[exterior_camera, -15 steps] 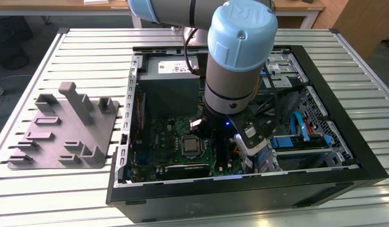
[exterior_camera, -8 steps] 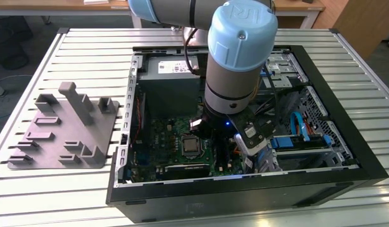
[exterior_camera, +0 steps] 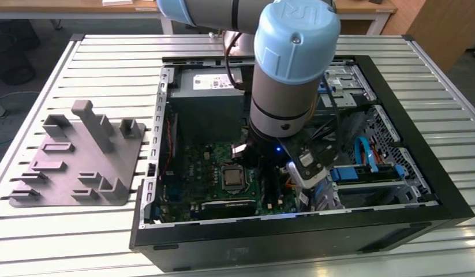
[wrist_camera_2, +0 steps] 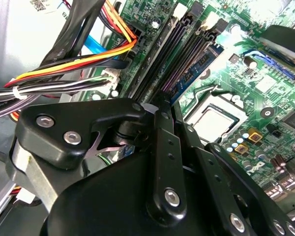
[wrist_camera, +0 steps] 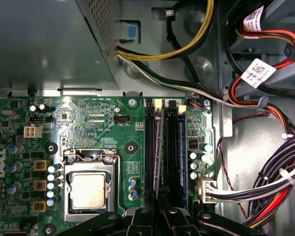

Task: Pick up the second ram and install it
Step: 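Insert the second ram into the second slot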

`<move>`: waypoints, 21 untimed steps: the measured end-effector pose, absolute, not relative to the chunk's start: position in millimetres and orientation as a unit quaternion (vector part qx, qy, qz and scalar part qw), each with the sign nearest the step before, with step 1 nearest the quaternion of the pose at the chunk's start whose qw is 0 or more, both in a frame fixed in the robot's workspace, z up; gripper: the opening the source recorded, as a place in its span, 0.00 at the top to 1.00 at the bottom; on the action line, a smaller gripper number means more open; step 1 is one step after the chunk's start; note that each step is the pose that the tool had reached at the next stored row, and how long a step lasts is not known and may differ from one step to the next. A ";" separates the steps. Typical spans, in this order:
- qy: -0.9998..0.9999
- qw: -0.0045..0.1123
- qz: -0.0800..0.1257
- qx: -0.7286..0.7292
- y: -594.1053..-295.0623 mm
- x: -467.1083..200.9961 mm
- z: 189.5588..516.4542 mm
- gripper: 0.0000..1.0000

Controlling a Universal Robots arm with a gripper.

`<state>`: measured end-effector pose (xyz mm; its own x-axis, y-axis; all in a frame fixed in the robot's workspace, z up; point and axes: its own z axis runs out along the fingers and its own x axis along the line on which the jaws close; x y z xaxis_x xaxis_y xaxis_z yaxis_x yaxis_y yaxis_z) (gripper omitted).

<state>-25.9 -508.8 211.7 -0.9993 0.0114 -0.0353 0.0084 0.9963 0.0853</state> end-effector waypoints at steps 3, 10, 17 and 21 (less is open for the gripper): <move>0.999 0.018 0.040 0.005 -508.4 -25.8 213.9 0.86; 0.999 0.017 0.035 0.003 -507.8 -25.0 216.8 0.86; 0.999 0.015 0.035 -0.001 -507.7 -24.4 216.2 0.86; 0.999 0.013 0.035 -0.006 -507.7 -23.9 215.1 0.86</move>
<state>-23.9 -507.7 215.1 -0.9996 -0.0105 -0.0273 -0.0124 0.9975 0.0697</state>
